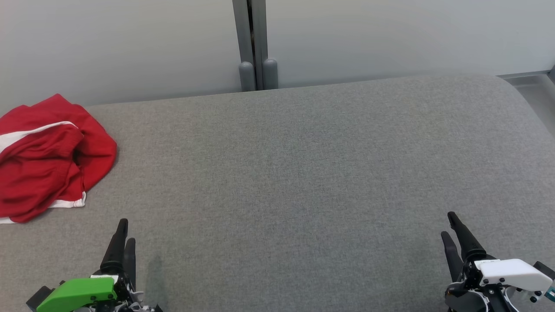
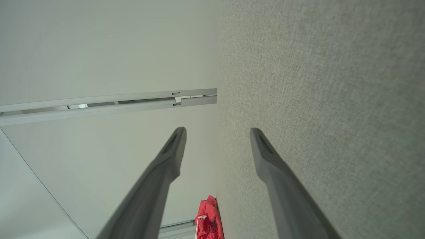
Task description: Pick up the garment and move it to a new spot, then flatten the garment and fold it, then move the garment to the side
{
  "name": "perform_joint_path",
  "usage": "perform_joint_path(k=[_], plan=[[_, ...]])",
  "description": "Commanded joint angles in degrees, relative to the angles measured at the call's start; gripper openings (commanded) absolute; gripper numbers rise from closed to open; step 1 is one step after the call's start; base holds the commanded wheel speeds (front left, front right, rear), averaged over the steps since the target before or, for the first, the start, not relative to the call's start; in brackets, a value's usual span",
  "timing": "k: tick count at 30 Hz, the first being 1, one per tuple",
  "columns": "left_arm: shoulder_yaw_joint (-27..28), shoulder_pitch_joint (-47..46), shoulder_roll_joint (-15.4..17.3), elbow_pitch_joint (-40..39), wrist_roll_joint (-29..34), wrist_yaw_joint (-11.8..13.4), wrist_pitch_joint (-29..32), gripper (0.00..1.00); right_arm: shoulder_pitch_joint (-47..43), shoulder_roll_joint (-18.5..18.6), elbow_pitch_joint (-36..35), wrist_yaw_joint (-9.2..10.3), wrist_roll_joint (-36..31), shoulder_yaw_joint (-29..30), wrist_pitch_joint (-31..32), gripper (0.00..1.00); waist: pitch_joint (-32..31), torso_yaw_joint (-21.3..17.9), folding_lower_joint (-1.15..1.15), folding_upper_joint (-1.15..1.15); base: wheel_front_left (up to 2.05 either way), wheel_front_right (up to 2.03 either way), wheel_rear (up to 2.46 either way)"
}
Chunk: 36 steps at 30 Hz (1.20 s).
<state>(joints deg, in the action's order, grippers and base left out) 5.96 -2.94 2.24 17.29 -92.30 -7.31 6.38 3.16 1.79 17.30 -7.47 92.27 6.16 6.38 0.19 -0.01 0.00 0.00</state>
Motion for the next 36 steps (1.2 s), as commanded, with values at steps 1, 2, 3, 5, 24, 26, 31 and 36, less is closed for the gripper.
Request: perform_joint_path(k=[1, 2, 3, 5, 24, 26, 31, 36], plan=[[-0.59, -0.72, 0.12, -1.18, 0.29, -0.01, -0.79, 1.00, 0.71, 0.26, -0.89, 0.00, -0.42, -0.51, -0.74, 1.00, 0.01, 0.00, 0.00, 0.00, 0.00, 0.00, 0.00], [-0.90, -0.62, 0.13, -1.39, 0.41, -0.01, -1.12, 1.00, 0.66, 0.28, -0.95, 0.00, -0.59, -0.75, -1.07, 1.00, 0.02, 0.00, 0.00, 0.00, 0.00, 0.00, 0.00], [-1.15, -0.53, 0.14, -1.56, 0.50, -0.01, -1.37, 1.00, 0.63, 0.29, -0.99, 0.00, -0.74, -0.93, -1.33, 1.00, 0.03, 0.00, 0.00, 0.00, 0.00, 0.00, 0.00], [-1.70, -0.35, 0.16, -1.94, 0.72, -0.02, -1.95, 1.00, 0.55, 0.32, -1.09, 0.00, -1.08, -1.30, -1.90, 1.00, 0.04, 0.00, 0.00, 0.00, 0.00, 0.00, 0.00], [-3.91, 0.17, 0.32, -6.31, 11.42, -0.07, -6.82, 1.00, 0.66, 0.57, -3.56, -0.01, -13.87, -0.80, -6.79, 1.00, 0.18, 0.09, 0.00, 0.00, 0.00, 0.00, 0.00], [-4.13, 0.16, 0.33, -6.91, 13.57, -0.07, -7.27, 1.00, 0.69, 0.60, -4.22, -0.01, -15.99, -0.55, -7.25, 1.00, 0.20, 0.13, 0.00, 0.00, 0.00, 0.00, 0.00], [-4.78, 0.09, 0.37, -8.24, 20.07, 0.17, -8.38, 1.00, 0.75, 0.66, -6.13, -0.01, -22.69, -0.05, -8.36, 1.00, 0.25, 0.25, 0.00, 0.00, 0.00, 0.00, 0.00], [-5.89, -0.06, 0.41, -9.70, 26.69, 1.01, -9.40, 1.00, 0.73, 0.69, -8.11, -0.01, -29.79, 0.05, -9.37, 1.00, 0.33, 0.40, 0.00, 0.00, 0.00, 0.00, 0.00]])
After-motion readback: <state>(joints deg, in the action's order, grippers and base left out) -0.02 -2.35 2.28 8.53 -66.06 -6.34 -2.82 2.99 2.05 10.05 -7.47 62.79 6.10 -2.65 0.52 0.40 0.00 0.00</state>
